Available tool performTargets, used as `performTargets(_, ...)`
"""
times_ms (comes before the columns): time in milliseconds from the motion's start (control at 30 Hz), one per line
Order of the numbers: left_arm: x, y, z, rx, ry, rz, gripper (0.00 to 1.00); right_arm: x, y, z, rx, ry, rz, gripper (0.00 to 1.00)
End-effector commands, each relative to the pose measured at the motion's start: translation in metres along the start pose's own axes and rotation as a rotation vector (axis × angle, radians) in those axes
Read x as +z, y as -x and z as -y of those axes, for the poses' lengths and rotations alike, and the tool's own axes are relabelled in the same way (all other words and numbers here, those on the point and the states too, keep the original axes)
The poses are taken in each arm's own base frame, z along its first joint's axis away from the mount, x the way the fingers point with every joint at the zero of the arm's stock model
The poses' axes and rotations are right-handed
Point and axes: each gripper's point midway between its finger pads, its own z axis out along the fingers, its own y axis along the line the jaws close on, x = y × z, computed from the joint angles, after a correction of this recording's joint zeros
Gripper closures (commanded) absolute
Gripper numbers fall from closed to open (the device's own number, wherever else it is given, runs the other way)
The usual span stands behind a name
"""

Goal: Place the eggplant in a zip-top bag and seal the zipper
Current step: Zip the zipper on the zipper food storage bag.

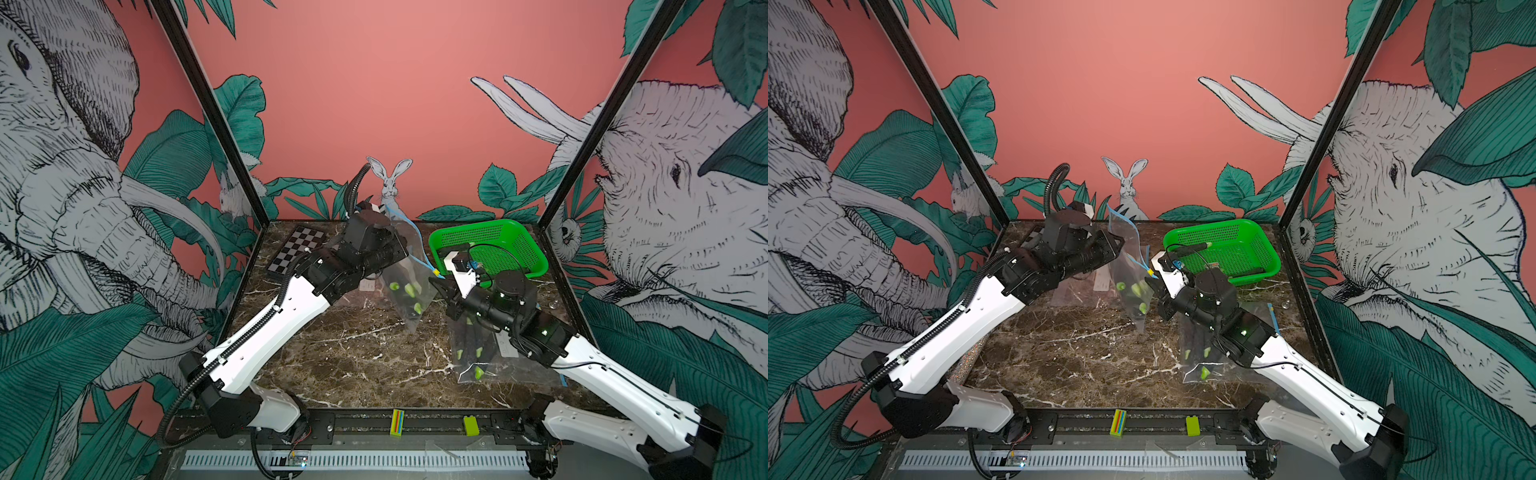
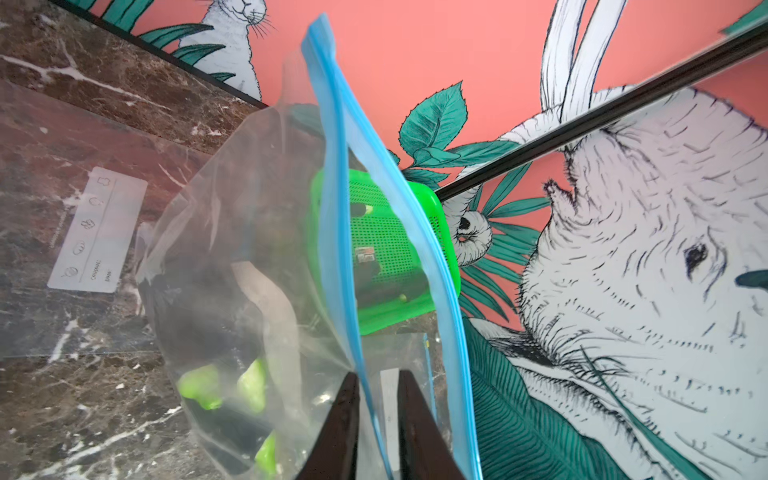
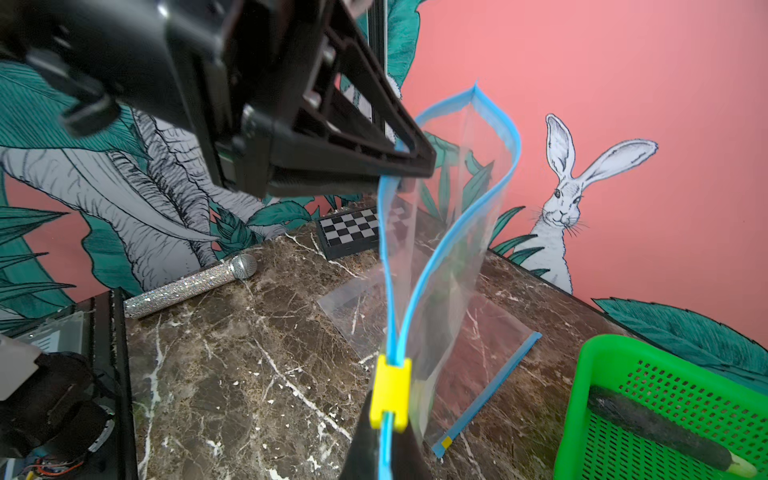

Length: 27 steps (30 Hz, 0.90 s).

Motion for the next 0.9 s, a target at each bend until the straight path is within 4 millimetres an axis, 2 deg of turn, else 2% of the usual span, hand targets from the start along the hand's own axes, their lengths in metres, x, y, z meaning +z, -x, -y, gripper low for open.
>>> performTargets(0, -0.019, 0.014, 0.003, 0.018, -0.021, 0.062, 0.69, -0.011, 0.018, -0.006, -0.026, 0.042, 0.013, 1.0)
performTargets(133, -0.029, 0.019, 0.005, 0.069, -0.033, 0.086, 0.54, -0.013, 0.017, -0.011, -0.027, 0.084, -0.043, 1.0)
performTargets(267, -0.045, 0.031, 0.017, 0.176, -0.065, 0.119, 0.43, -0.016, 0.016, -0.016, -0.057, 0.13, -0.134, 1.0)
performTargets(367, -0.056, 0.035, 0.029, 0.319, -0.099, 0.127, 0.45, -0.02, 0.016, -0.019, -0.078, 0.168, -0.206, 1.0)
performTargets(400, -0.059, 0.035, 0.034, 0.379, -0.126, 0.126, 0.46, -0.02, 0.01, -0.019, -0.08, 0.181, -0.241, 1.0)
performTargets(433, -0.063, 0.034, 0.038, 0.437, -0.146, 0.121, 0.46, -0.023, 0.019, -0.018, -0.091, 0.177, -0.251, 1.0)
performTargets(467, -0.065, 0.032, 0.041, 0.483, -0.161, 0.115, 0.46, -0.024, 0.017, -0.018, -0.097, 0.181, -0.275, 1.0)
performTargets(567, -0.075, 0.02, 0.057, 0.648, -0.272, 0.068, 0.46, -0.028, 0.012, -0.016, -0.115, 0.185, -0.342, 1.0)
performTargets(733, -0.096, -0.018, 0.083, 0.917, -0.551, -0.017, 0.49, -0.037, 0.011, -0.013, -0.116, 0.2, -0.378, 1.0)
performTargets(800, -0.105, -0.031, 0.089, 0.992, -0.655, -0.032, 0.42, -0.039, 0.011, -0.013, -0.116, 0.205, -0.393, 1.0)
performTargets(867, -0.111, -0.039, 0.093, 1.05, -0.713, -0.058, 0.42, -0.04, 0.012, -0.014, -0.114, 0.212, -0.398, 1.0)
